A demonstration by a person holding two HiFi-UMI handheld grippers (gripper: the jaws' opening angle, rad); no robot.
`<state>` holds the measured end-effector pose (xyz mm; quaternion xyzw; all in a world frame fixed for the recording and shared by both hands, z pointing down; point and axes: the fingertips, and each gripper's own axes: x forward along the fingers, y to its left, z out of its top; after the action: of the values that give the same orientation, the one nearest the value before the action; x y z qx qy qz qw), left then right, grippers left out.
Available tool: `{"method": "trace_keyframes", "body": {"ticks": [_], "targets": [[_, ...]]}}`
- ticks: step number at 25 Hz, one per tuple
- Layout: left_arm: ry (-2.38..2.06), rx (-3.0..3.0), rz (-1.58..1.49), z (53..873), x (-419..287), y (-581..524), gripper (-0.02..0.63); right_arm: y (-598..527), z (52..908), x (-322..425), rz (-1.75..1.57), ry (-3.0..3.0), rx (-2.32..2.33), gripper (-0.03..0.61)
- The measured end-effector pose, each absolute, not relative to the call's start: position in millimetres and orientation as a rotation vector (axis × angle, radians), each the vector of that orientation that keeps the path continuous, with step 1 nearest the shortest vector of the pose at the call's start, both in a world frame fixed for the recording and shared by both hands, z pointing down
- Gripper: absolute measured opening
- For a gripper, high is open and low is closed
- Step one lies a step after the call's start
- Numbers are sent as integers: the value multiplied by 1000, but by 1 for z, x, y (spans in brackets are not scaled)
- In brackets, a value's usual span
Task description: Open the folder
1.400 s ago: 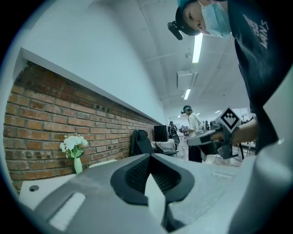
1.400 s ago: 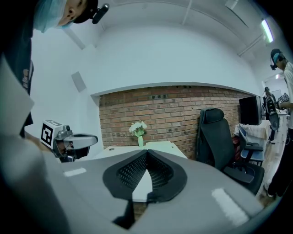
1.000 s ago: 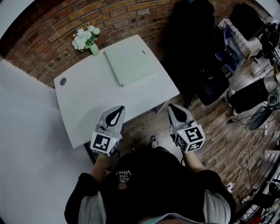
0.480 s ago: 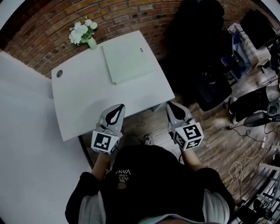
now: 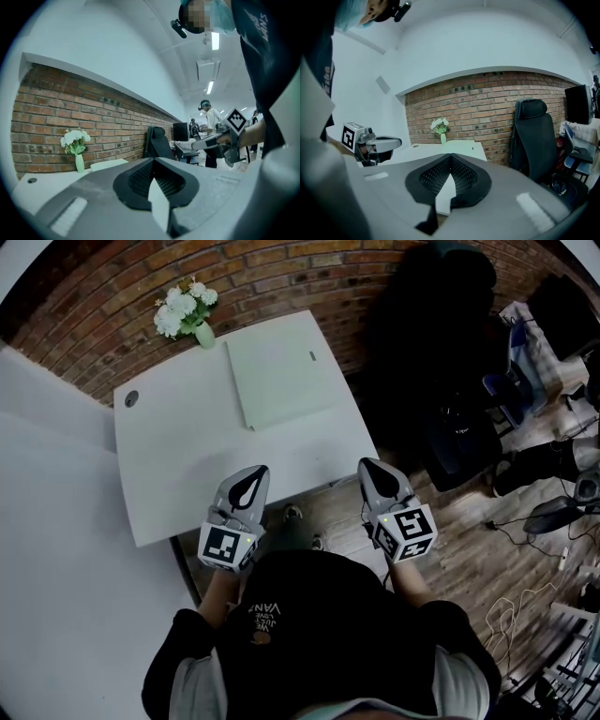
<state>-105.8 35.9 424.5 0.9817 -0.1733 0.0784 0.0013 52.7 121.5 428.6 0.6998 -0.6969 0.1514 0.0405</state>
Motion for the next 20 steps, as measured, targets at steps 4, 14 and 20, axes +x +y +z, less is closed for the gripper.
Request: {"method": "trace_keyframes", "body": {"ticks": [4,14,20], "targets": [[-482,3117,223,421,-89,17,-3,103,427,61,460,-2109,2165,-2],[-385,3131,249,417,-54,-38,-3,56,427,81,442,-2036,2262,-2],[-344,3114,262,424,-52,-57,-3,35,430,87,459,-2002,2296,-2]]}}
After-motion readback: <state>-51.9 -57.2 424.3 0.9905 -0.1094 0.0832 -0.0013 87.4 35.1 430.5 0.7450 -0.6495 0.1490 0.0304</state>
